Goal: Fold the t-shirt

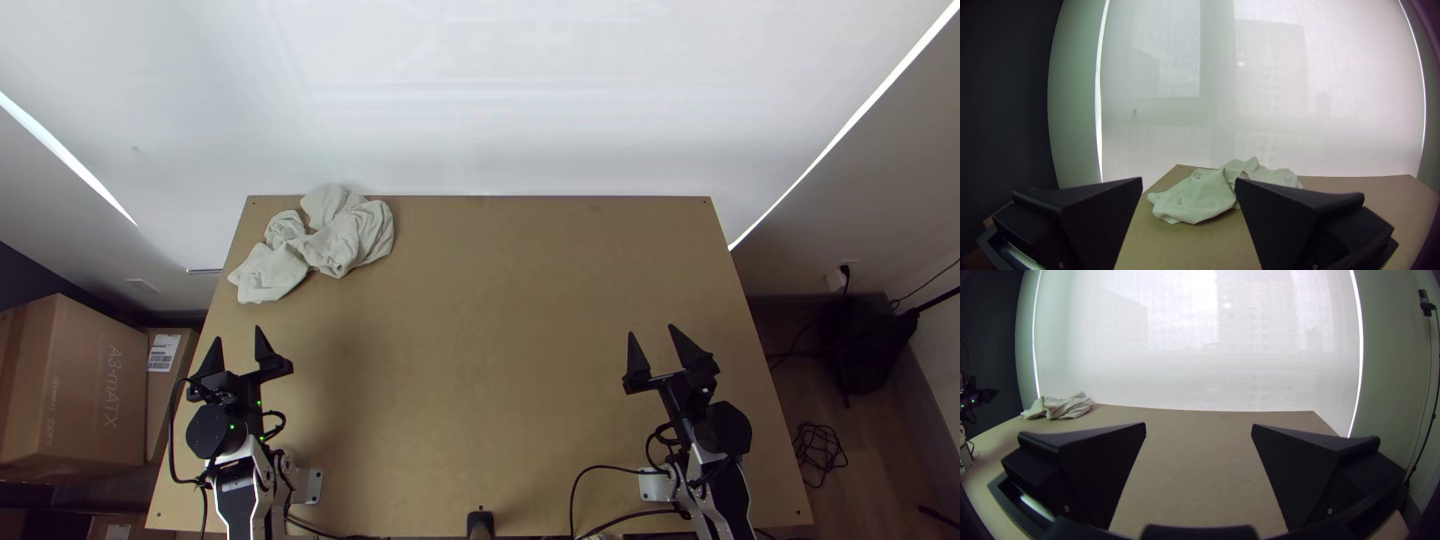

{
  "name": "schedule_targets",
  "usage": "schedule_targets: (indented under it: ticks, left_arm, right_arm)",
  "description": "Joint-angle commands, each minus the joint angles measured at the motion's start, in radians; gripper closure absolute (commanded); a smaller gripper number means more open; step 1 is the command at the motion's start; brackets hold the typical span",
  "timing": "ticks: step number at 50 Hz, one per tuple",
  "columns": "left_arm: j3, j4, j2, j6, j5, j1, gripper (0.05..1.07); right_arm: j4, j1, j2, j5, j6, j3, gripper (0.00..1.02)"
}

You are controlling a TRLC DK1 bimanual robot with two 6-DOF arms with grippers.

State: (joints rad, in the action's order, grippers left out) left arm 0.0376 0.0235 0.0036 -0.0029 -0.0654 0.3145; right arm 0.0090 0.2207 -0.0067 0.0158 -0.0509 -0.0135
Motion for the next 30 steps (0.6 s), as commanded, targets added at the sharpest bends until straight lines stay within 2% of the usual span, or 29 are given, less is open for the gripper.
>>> schedule_targets:
  ticks: [1,28,30]
  left_arm:
    - [-0.036,-0.011,-0.004,0.011,-0.011,0.006,0.10]
    - [-0.036,-0.013,-0.001,0.011,-0.010,0.005,0.10]
    - [-0.036,-0.017,-0.001,-0.002,0.038,-0.009,0.10]
  right_arm:
    - [-0.017,0.006,0.004,0.012,-0.003,0.006,0.05]
    - [-0.017,0.006,0.004,0.012,-0.003,0.006,0.05]
    - [-0.017,0.006,0.004,0.012,-0.003,0.006,0.05]
